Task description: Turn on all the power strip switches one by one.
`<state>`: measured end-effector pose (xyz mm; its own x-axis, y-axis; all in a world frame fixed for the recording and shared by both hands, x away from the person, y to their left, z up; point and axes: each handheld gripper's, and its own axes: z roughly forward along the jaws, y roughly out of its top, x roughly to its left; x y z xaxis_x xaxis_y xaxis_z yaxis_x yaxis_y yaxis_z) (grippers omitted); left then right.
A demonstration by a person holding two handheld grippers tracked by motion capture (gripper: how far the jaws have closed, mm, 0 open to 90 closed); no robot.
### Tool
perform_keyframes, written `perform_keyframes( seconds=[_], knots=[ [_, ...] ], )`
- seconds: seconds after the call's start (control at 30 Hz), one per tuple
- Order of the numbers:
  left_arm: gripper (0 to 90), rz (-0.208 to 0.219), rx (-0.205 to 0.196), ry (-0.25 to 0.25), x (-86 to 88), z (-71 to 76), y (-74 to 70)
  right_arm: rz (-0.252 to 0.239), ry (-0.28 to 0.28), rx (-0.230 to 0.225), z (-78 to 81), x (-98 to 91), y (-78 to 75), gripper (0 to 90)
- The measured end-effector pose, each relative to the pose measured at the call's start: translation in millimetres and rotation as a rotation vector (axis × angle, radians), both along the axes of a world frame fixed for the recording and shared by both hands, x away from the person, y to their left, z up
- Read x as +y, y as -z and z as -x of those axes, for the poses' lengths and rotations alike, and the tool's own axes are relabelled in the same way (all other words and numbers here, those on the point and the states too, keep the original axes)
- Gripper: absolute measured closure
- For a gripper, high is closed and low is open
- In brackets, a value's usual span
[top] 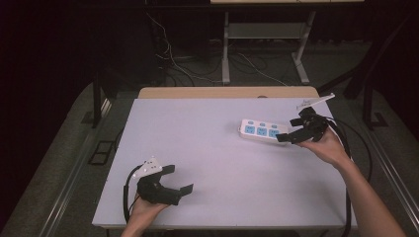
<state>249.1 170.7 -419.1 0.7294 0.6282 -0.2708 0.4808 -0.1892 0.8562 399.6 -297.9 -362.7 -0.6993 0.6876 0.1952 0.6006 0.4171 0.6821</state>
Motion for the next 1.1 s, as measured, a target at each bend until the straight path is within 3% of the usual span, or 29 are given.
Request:
perform_keyframes(
  seconds=[0.1, 0.2, 0.23, 0.33, 0.37, 0.7, 0.93, 1.0, 1.1],
  knots=[
    [0.0, 0.002, -0.002, 0.001, 0.1, -0.1, -0.3, 0.008, 0.004, 0.013, -6.0, 0.5, -0.2, 2.5],
    [0.0, 0.002, -0.002, -0.001, 0.6, -0.3, -0.2, 0.017, 0.006, 0.020, -14.3, 0.8, 0.7, 10.1],
    [0.0, 0.001, -0.003, -0.001, 0.7, -0.3, -0.2, 0.017, 0.004, 0.021, -16.5, 0.6, 0.9, 16.7],
    [0.0, 0.001, -0.004, -0.001, 0.7, -0.1, -0.3, 0.018, 0.009, 0.021, -20.5, 0.3, 1.0, 19.1],
    [0.0, 0.001, -0.004, 0.000, 0.7, -0.1, -0.2, 0.014, 0.002, 0.028, -24.3, -0.1, 1.3, 27.5],
    [0.0, -0.002, -0.007, -0.001, 0.6, -0.2, -0.2, 0.025, 0.002, 0.026, -36.6, 1.3, 3.3, 49.1],
    [0.0, -0.004, -0.010, 0.000, 0.7, -0.3, -0.2, 0.023, 0.041, 0.021, -45.0, -0.5, 9.6, 69.0],
    [0.0, -0.007, -0.011, 0.003, 0.5, -0.4, -0.2, 0.020, 0.060, 0.025, -49.1, -2.4, 12.4, 78.2],
    [0.0, -0.008, -0.011, 0.007, -0.6, -0.3, 0.2, 0.007, 0.076, 0.029, -52.0, -4.7, 13.9, 84.2]
  ],
)
